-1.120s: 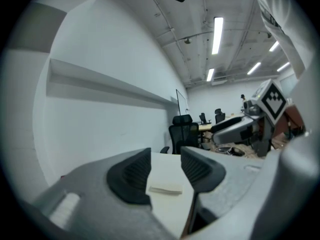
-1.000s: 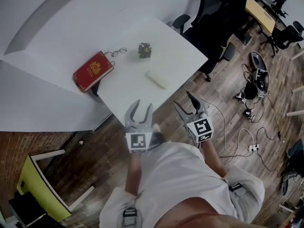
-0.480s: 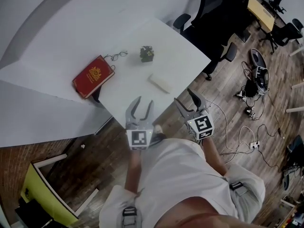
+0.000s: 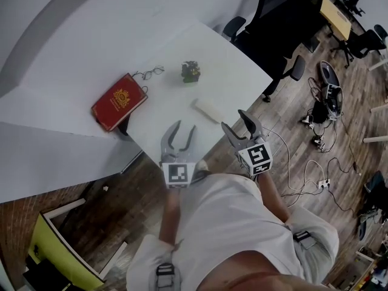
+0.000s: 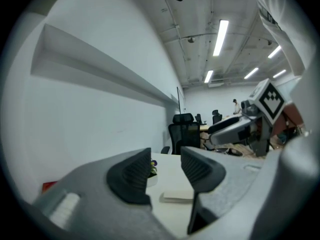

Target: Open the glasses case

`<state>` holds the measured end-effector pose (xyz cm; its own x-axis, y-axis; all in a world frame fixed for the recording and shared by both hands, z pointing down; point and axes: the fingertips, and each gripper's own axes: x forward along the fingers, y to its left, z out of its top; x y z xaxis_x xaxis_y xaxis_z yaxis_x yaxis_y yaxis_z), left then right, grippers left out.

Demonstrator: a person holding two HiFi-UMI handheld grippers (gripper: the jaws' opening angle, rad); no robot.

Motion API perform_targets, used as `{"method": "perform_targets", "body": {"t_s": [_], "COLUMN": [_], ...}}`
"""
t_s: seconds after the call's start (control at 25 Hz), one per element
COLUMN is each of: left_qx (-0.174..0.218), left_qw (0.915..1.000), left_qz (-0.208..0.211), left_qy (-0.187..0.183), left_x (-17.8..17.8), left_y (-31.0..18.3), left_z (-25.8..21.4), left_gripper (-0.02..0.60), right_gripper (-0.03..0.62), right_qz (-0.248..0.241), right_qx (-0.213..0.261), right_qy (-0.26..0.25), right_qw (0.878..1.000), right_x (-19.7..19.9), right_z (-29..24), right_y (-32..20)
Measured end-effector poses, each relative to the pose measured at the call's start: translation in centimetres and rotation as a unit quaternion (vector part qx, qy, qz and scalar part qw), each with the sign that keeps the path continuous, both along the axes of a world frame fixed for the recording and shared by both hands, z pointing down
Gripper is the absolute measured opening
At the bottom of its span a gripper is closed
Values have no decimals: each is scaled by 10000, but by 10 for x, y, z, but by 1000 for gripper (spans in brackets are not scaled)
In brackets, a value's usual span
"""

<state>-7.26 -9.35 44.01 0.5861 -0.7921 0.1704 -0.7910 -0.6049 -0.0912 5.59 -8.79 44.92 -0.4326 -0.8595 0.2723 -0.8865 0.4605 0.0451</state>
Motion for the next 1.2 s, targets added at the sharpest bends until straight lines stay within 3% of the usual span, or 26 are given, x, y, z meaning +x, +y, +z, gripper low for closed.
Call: {"method": "perform_targets", "body": {"t_s": [0.16,0.6,0.84,1.2], "left_qx": [59,-329,-493,-904], "left_qw": [9999,9992,9976,9939], "left_qz": [115,128,-6,-241], "left_qy": [-80,-193,-487,-585], "left_x": [-1,10,21,32], "left_y": [-13,-39,-53,-77], "left_z": [8,44,67,108], "left_gripper": [184,186,184,186], "right_gripper": [275,275,275,275], "right_qz": [49,16,-233,-757], "right_qx": [-80,-471,-791,-1214], "right_qy": [34,123,239,357], "right_qw": [10000,9988,9963,9891], "right_x": [-2,4,13,14], "right_z": [7,40,66,107], "right_y": [-13,-35,-49,-69]}}
